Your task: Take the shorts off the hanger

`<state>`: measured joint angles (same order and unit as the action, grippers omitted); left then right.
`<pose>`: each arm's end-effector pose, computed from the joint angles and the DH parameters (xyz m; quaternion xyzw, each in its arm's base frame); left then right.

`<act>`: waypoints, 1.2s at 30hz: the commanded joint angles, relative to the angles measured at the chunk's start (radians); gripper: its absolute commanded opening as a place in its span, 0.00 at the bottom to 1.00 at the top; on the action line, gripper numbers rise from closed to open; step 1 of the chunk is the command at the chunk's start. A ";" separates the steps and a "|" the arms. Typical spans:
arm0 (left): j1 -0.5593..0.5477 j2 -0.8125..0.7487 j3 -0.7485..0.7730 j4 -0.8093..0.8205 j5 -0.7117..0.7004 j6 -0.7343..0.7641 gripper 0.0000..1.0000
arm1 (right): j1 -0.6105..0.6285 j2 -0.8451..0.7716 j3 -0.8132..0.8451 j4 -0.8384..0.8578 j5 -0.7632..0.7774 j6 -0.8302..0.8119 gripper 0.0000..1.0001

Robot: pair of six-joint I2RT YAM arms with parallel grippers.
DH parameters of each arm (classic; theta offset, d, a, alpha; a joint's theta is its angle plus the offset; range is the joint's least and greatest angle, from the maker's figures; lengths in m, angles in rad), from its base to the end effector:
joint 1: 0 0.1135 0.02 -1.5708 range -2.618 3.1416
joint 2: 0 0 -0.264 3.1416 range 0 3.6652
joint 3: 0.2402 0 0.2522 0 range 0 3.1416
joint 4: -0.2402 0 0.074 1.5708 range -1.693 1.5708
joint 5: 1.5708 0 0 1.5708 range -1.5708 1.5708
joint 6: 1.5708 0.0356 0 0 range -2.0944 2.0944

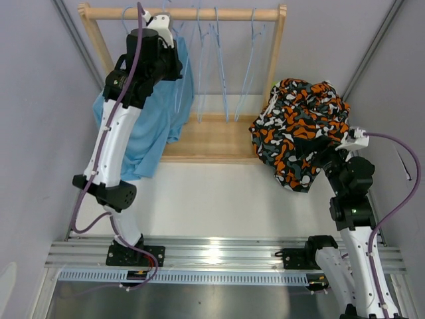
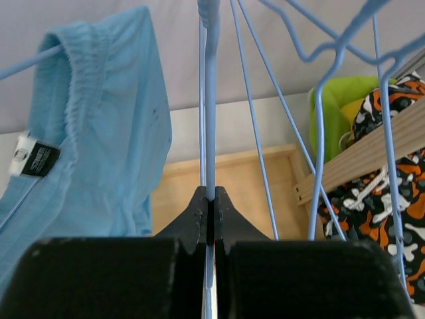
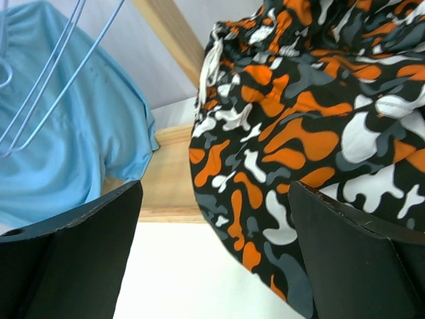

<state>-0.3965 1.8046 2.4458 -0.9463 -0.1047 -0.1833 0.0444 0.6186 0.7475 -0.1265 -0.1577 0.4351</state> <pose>0.3205 -0.1302 0.5321 0.0549 0.8040 -0.1284 0.5780 0.1489 0.0122 0.3578 0.0820 0.7015 0.2216 0.6724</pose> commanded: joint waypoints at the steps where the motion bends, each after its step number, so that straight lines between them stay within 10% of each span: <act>1: 0.007 0.062 0.077 0.130 0.030 -0.031 0.00 | 0.018 -0.034 -0.019 0.004 -0.040 0.014 1.00; 8: 0.012 0.163 0.114 0.216 0.097 -0.065 0.02 | 0.040 -0.053 -0.065 0.010 -0.049 0.019 0.99; 24: 0.008 -0.238 -0.131 0.127 0.174 -0.047 0.48 | 0.086 -0.056 -0.073 0.016 -0.057 0.034 0.99; 29: 0.013 -0.401 -0.248 0.130 0.109 -0.007 0.74 | 0.106 -0.068 -0.063 -0.010 -0.048 0.037 1.00; 36: 0.062 -0.441 -0.260 0.070 -0.041 0.096 0.85 | 0.137 -0.100 -0.059 -0.053 -0.026 0.036 1.00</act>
<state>-0.3683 1.3186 2.2074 -0.8364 -0.0696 -0.1562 0.1684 0.5407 0.6537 -0.1692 -0.1986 0.4641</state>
